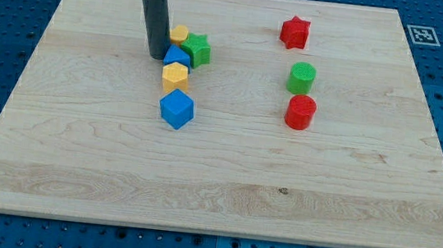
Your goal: Separate the yellow heart from the green star
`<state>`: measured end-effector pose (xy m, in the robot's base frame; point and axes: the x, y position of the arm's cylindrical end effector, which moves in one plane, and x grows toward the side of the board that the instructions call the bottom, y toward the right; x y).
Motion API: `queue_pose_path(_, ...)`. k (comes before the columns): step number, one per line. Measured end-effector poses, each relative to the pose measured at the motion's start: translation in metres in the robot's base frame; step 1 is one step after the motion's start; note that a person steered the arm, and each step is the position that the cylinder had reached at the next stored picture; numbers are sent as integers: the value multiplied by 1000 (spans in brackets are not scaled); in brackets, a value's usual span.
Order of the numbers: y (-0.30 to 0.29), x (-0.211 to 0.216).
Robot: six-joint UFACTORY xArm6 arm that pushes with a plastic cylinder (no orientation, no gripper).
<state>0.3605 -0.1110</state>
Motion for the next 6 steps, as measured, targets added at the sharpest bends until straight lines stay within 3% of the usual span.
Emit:
queue_pose_path(2, 25, -47)
queue_pose_path(4, 111, -49)
queue_pose_path(6, 152, -35)
